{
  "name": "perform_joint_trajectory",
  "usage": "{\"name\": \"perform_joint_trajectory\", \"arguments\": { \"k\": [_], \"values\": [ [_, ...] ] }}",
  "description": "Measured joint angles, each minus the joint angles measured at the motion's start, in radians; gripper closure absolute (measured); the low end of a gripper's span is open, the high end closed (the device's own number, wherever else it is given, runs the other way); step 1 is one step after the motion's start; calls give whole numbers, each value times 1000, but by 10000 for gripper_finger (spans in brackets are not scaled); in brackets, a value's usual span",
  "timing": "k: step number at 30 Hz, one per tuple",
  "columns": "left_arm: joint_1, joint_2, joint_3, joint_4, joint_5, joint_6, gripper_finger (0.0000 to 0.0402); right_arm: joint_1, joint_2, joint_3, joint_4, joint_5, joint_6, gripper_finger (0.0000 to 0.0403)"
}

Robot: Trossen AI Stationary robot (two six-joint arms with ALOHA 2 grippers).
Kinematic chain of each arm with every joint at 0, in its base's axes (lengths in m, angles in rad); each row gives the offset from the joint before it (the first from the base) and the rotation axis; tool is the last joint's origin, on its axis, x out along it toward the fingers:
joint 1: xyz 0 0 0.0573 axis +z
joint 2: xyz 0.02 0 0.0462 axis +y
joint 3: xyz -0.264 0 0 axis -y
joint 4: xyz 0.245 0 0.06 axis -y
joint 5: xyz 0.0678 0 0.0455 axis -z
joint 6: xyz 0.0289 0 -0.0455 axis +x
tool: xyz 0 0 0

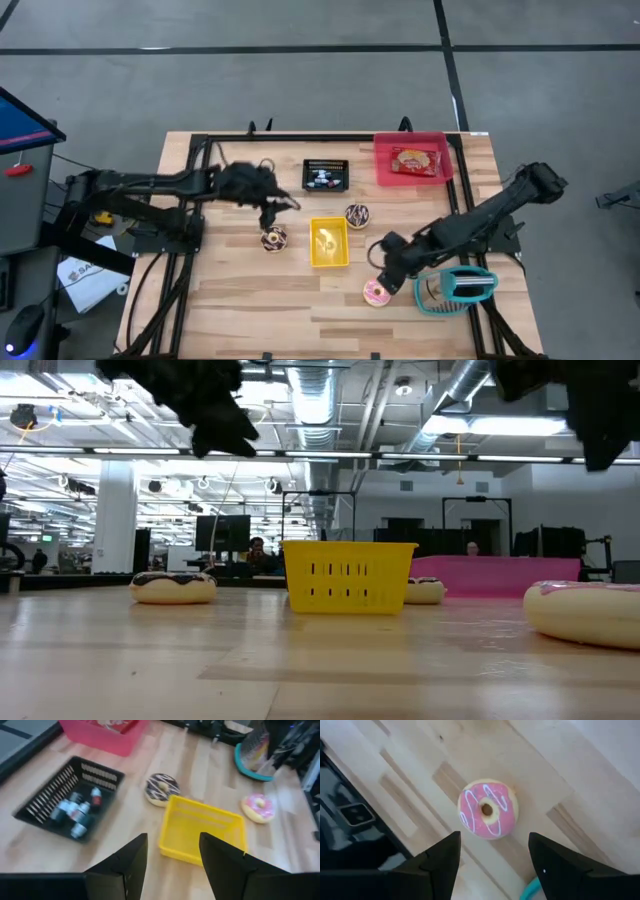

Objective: Pick & Place Food Item
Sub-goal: Put the pink donut into the yellow bin

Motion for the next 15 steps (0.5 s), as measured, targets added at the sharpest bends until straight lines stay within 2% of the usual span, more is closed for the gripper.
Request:
{"name": "perform_joint_trajectory", "arguments": {
  "k": [7, 15],
  "values": [
    [-218, -47, -33, 9, -197, -204, 227, -19, 131, 0, 10, -19, -145, 177],
    [-371, -36, -33, 35, -326, -348, 232, -4, 224, 0, 3, -1, -198, 167]
  ]
}}
